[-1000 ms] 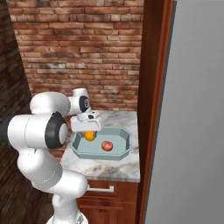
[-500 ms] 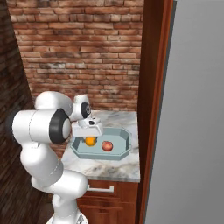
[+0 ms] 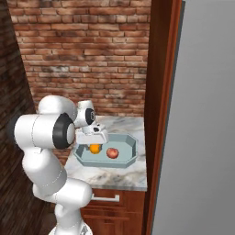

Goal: Pick the orange and peach from the fridge and place them inside the tupperware on the counter.

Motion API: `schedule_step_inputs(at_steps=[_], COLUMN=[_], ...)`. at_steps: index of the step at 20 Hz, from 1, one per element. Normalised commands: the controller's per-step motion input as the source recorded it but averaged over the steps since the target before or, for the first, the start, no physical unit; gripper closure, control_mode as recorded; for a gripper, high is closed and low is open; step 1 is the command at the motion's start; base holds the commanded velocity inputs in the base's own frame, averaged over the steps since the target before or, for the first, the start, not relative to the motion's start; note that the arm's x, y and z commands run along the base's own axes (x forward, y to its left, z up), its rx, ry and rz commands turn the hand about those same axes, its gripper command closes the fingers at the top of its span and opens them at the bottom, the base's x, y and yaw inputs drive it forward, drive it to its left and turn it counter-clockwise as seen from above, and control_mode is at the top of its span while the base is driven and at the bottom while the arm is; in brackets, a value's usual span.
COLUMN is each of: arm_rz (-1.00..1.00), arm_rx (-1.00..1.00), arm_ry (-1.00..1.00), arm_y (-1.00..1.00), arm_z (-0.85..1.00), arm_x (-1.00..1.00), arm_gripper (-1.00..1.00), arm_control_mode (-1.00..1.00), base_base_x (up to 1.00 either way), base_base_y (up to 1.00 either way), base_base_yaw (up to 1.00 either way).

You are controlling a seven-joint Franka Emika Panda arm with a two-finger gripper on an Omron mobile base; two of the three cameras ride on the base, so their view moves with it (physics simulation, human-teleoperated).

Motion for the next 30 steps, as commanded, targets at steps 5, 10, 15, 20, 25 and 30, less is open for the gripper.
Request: schedule_step_inputs(at_steps=[5,10,15,20,25,30], arm_rz=[0.00,0.00,0.00,0.00,0.00,0.00], arm_rx=[0.00,0.00,0.00,0.00,0.00,0.00], arm_ry=[-0.01,0.00,0.00,-0.10,-0.08,-0.12], arm_y=[-0.13,-0.04,-0.01,0.00,0.00,0.00], arm_z=[-0.16,0.01,0.23,0.49,0.57,0.60], arm_x=[0.00,-0.14,-0.40,-0.49,-0.45,-0.52], arm_gripper=[-1.00,-1.00,-1.00,-1.00,-1.00,-1.00], arm_control_mode=[-1.00,-1.00,-1.00,-1.00,-1.00,-1.00], base_base_x=[0.00,0.00,0.00,0.00,0.00,0.00], base_base_y=[0.00,0.00,0.00,0.00,0.00,0.00], base_base_yaw=[0.00,0.00,0.00,0.00,0.00,0.00])
